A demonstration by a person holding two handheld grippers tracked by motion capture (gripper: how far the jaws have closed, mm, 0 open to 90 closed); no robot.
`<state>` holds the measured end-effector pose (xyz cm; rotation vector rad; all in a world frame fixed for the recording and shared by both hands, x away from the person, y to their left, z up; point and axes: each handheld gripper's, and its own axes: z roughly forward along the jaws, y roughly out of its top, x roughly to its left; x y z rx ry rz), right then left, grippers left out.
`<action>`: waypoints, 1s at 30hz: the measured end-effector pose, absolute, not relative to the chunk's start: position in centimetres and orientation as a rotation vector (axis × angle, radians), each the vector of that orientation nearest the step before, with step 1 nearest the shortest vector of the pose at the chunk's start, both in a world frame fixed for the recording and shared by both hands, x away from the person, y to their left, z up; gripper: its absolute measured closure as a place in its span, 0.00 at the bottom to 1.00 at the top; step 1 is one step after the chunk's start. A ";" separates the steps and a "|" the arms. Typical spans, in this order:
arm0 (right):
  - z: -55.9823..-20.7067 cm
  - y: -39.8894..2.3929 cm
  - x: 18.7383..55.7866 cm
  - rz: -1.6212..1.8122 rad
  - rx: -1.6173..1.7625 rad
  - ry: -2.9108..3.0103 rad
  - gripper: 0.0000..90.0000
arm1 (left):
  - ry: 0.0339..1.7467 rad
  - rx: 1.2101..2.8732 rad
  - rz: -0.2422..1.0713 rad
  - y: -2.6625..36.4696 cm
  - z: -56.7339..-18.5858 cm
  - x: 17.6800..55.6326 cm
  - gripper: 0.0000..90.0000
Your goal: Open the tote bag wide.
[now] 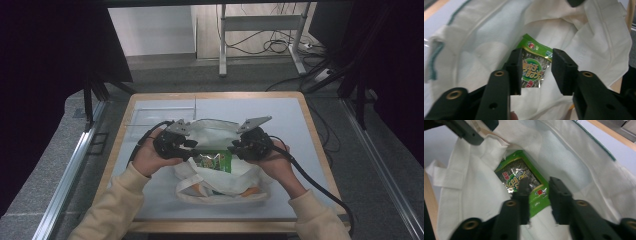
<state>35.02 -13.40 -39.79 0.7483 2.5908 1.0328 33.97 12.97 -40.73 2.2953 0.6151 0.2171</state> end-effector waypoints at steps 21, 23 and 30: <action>-42.9 -8.6 39.9 0.817 0.736 2.699 0.99 | 0.577 2.516 0.082 9.9 -43.8 35.3 0.96; -43.3 -8.3 40.2 0.783 0.739 2.710 0.99 | 0.572 2.538 0.065 9.8 -44.0 35.0 0.97; -45.5 -7.6 41.2 0.655 0.704 2.726 0.99 | 0.573 2.570 0.040 10.0 -44.5 34.8 0.98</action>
